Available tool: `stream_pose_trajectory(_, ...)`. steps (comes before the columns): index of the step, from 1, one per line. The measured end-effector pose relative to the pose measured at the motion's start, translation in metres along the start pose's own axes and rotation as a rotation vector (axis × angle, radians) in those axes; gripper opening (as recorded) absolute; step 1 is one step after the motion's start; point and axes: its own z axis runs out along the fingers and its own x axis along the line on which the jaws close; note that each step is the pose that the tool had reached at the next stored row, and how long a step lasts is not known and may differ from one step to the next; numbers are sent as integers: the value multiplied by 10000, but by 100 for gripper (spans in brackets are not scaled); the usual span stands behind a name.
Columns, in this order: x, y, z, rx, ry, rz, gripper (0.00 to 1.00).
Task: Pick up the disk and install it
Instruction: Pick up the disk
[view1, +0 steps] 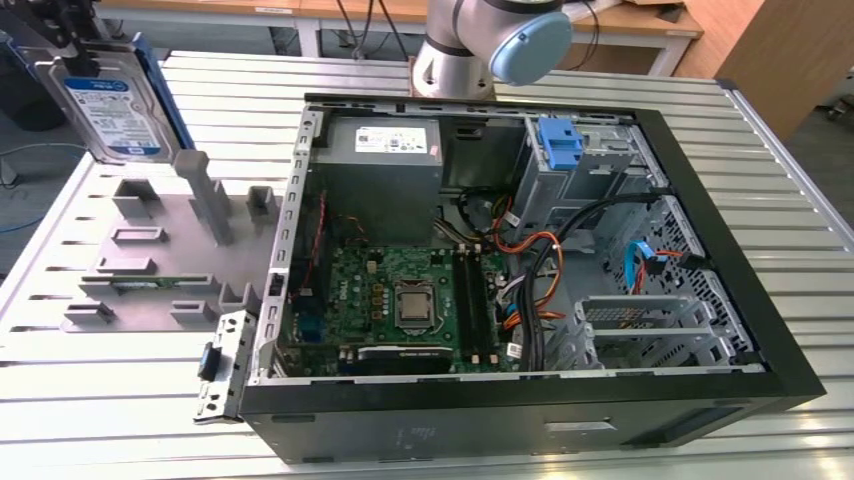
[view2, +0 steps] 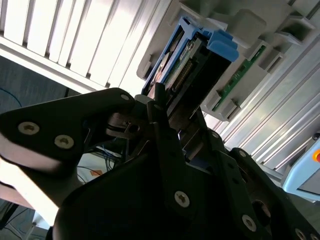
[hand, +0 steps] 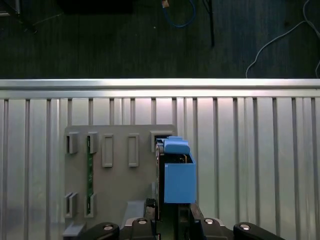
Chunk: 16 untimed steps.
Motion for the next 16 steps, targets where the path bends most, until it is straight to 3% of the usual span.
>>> stream_pose_trajectory(16, -13, 7, -306, 0, 0, 0, 35)
